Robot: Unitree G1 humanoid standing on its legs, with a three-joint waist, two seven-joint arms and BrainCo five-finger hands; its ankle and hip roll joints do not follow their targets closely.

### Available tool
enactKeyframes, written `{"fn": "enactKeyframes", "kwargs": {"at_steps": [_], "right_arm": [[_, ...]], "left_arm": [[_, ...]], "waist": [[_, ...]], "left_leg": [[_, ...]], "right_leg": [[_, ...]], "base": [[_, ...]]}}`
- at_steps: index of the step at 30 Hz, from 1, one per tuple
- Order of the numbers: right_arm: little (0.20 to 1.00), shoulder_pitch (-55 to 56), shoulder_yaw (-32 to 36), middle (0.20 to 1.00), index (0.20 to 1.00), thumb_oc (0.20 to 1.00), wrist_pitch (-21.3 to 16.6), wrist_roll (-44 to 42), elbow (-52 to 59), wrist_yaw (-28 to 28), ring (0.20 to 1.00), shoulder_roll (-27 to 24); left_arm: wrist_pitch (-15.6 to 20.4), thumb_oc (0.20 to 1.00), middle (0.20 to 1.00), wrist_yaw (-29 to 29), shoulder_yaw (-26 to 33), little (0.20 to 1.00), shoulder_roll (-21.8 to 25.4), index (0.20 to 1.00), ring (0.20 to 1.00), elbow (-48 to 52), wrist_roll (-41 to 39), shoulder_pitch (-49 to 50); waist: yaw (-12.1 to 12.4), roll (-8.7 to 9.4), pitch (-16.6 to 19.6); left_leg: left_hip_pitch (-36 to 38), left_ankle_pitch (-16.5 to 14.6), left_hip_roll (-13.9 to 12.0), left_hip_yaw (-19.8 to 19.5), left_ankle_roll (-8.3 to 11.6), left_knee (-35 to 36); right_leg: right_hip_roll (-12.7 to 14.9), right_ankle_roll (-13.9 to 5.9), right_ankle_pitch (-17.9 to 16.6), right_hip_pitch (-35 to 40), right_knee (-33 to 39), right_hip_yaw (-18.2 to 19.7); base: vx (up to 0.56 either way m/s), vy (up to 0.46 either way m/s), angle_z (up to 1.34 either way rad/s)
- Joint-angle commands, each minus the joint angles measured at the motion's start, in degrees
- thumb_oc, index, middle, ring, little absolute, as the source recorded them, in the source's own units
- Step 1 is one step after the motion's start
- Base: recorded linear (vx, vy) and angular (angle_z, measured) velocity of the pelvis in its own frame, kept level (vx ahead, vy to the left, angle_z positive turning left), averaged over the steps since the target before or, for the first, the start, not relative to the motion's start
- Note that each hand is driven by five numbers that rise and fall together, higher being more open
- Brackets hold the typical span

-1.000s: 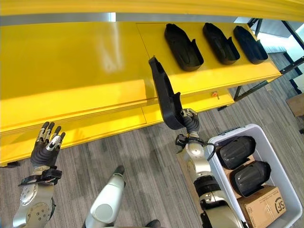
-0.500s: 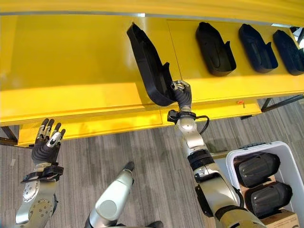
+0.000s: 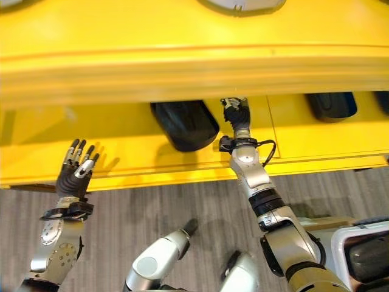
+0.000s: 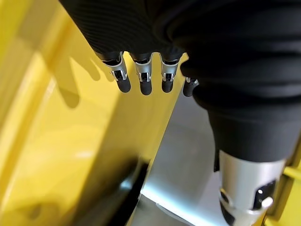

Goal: Move parts from the plastic box to the shelf.

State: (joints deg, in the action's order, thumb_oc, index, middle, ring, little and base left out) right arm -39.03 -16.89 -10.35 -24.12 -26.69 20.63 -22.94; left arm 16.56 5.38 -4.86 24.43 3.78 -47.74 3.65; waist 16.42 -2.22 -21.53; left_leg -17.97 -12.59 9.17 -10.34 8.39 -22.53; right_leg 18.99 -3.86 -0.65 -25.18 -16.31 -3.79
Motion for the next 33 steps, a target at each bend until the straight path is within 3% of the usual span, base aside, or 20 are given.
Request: {"fn": "enactKeyframes", "kwargs": {"at_steps": [1,2,3,5,12,19,28,29,30,31,33], "right_arm": [[0.2,-0.61,5.59,0.2,0.2,0.2,-2.9,0.05,3.45,1.07,0.2,-0.03],[0.2,3.33,7.6,0.2,0.2,0.2,-2.99,0.67,5.49,0.77,0.2,0.04],[0.2,5.6,8.22,0.2,0.2,0.2,-3.6,-0.23,5.97,0.4,0.2,0.57],[0.2,5.8,9.04,0.2,0.2,0.2,-3.77,-0.18,6.2,0.25,0.2,0.53],[0.2,6.28,9.19,0.2,0.2,0.2,-4.58,-1.19,4.19,1.24,0.2,0.8],[0.2,5.93,8.47,0.2,0.2,0.2,-4.98,-1.19,2.76,1.98,0.2,1.84],[0.2,8.61,8.55,0.2,0.2,0.2,-5.28,0.08,5.43,1.47,0.2,3.38],[0.379,9.05,8.59,0.379,0.379,0.379,-5.34,0.18,5.96,1.38,0.379,3.49],[0.875,9.61,8.72,0.875,0.875,0.875,-5.45,0.16,6.47,1.15,0.875,3.6],[1.0,10.23,8.88,1.0,1.0,1.0,-5.57,0.12,7.12,0.96,1.0,3.69],[1.0,11.33,9.08,1.0,1.0,1.0,-5.57,0.65,8.15,0.81,1.0,3.64]], "left_arm": [[2.77,1.0,1.0,0.04,0.24,1.0,2.52,1.0,1.0,2.49,1.49,0.47],[2.42,1.0,1.0,-0.19,0.57,1.0,2.05,1.0,1.0,2.38,1.71,0.9],[2.1,1.0,1.0,-0.88,-0.27,1.0,1.95,1.0,1.0,2.0,1.31,0.99],[1.63,1.0,1.0,-1.09,0.44,1.0,1.79,1.0,1.0,2.82,1.16,2.39],[0.75,1.0,1.0,-1.92,-0.69,1.0,3.01,1.0,1.0,4.29,0.18,4.62],[0.36,1.0,1.0,-2.62,-0.47,1.0,3.41,1.0,1.0,5.42,-0.75,6.83],[0.04,1.0,1.0,-3.32,-0.58,1.0,3.23,1.0,1.0,5.84,-0.67,7.95],[0.02,1.0,1.0,-3.42,-0.53,1.0,3.16,1.0,1.0,5.79,-0.73,7.94],[-0.01,1.0,1.0,-3.5,-0.59,1.0,3.06,1.0,1.0,5.69,-0.77,7.94],[-0.04,1.0,1.0,-3.56,-0.49,1.0,3.01,1.0,1.0,5.71,-0.71,7.97],[-0.15,1.0,1.0,-3.77,-0.36,1.0,3.05,1.0,1.0,5.63,-0.61,8.01]], "waist": [[-0.89,3.8,0.34],[-0.75,4.75,0.44],[-1.96,5.65,1.53],[-1.97,5.51,2.35],[-2.41,4.87,1.52],[-2.78,4.82,3.28],[-3.66,4.62,5.83],[-3.76,4.61,6.05],[-3.87,4.64,6.25],[-3.99,4.63,6.45],[-4.18,4.62,6.74]], "left_leg": [[1.76,3.17,-3.1,-9.85,-10.43,3.68],[1.28,2.19,-3.02,-11.46,-9.75,1.04],[1.06,2.91,-3.41,-13.38,-8.81,2.43],[1.08,3.73,-4.75,-14.81,-8.02,3.72],[2.39,6.41,-10.05,-18.8,-5.95,7.53],[5.28,9.4,-13.79,-17.91,-4.9,13.56],[7.47,10.09,-14.86,-17.08,-4.29,15.96],[7.62,10.07,-14.87,-16.98,-4.25,16.07],[7.79,10.04,-14.86,-16.93,-4.22,16.15],[8.0,10.0,-14.89,-16.92,-4.2,16.26],[8.28,9.81,-14.78,-16.9,-4.18,16.06]], "right_leg": [[3.95,-6.45,-11.62,7.48,10.52,1.67],[4.58,-6.79,-9.67,10.84,11.17,-1.33],[3.03,-6.97,-8.19,11.82,10.48,-1.52],[2.5,-6.38,-6.18,11.84,8.7,-5.12],[-1.72,-4.22,0.21,12.86,3.44,-9.11],[-3.6,-3.51,1.88,13.59,2.48,-10.24],[-3.6,-3.35,2.0,15.71,3.4,-11.01],[-3.56,-3.34,1.99,15.9,3.44,-11.03],[-3.54,-3.32,2.03,16.15,3.49,-11.04],[-3.52,-3.28,2.06,16.39,3.6,-11.05],[-3.5,-3.23,2.16,16.84,3.56,-10.97]], "base": [[0.21,-0.449,1.22],[0.16,-0.564,1.67],[0.12,-0.566,1.75],[0.04,-0.319,1.32],[-0.03,-0.249,0.22],[-0.03,-0.09,-0.17],[0.0,-0.006,-0.03],[0.0,0.0,0.0],[0.0,0.0,0.0],[0.0,0.0,0.0],[0.0,0.0,0.0]]}}
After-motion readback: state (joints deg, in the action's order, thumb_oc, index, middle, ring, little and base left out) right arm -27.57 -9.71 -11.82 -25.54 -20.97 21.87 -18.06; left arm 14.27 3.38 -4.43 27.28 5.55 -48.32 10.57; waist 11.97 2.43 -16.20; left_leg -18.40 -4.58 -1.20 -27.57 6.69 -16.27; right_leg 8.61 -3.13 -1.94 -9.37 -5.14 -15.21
